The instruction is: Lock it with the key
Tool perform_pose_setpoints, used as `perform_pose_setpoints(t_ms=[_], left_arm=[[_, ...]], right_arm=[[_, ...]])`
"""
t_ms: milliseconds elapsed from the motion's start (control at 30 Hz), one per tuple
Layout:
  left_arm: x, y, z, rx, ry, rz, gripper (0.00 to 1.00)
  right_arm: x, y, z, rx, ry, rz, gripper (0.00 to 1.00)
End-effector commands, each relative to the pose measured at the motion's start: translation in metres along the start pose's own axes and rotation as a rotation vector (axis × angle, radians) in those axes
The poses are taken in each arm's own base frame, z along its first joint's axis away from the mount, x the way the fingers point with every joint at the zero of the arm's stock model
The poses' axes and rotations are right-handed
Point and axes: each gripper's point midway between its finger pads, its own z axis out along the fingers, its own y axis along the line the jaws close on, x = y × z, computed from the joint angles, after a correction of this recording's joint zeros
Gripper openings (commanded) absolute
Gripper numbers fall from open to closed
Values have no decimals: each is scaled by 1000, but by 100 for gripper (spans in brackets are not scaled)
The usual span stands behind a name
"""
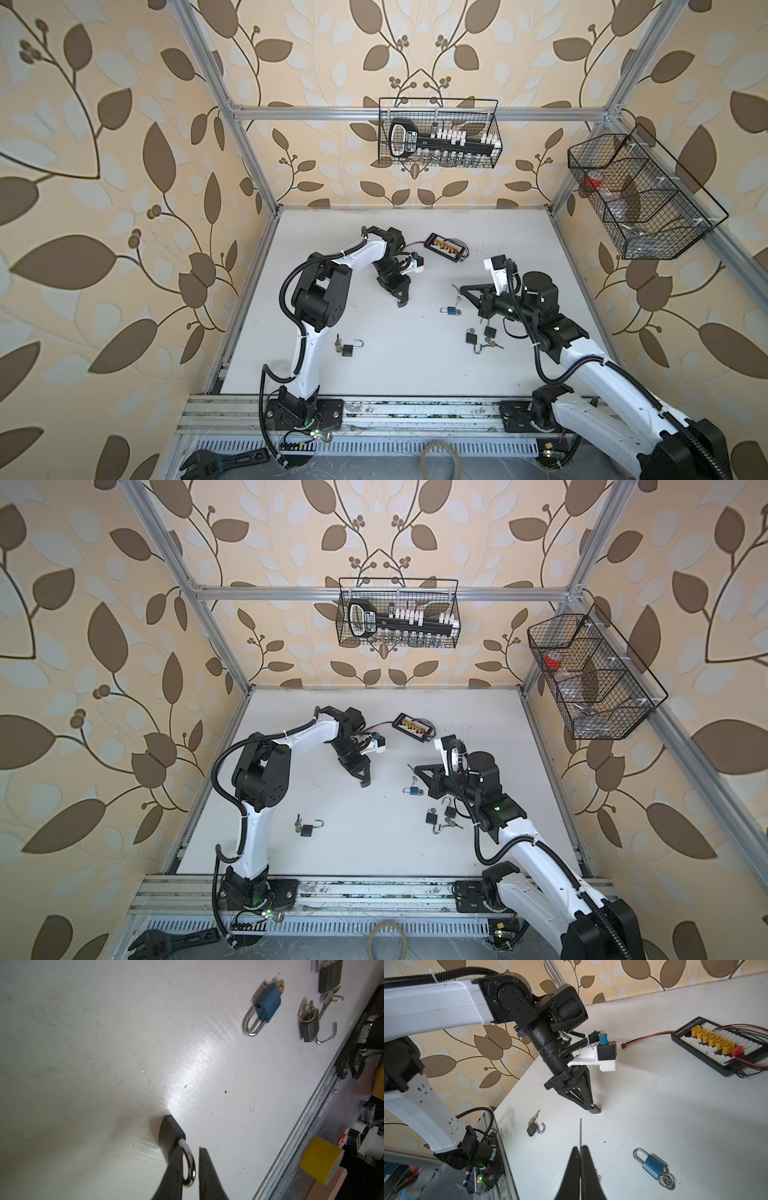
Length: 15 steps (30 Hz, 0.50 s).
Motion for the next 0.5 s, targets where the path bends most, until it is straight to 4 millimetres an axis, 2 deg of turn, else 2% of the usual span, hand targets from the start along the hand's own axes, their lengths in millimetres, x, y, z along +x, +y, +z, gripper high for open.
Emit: perform_pose_setpoints(t_ms=[0, 300, 367, 467], left_arm=[[-7, 3, -6, -25, -10, 13, 20], [-9, 14, -16, -86, -39, 3, 25], [-9, 17, -17, -89, -41, -3, 20], [-8, 20, -17, -94, -38, -9, 18]], right_arm=[[-7, 6, 0, -22, -1, -16, 0], [-6, 7, 1, -33, 2, -15, 0], [-6, 7, 1, -34, 4, -12, 0], [-4, 7, 1, -35, 5, -11, 0]])
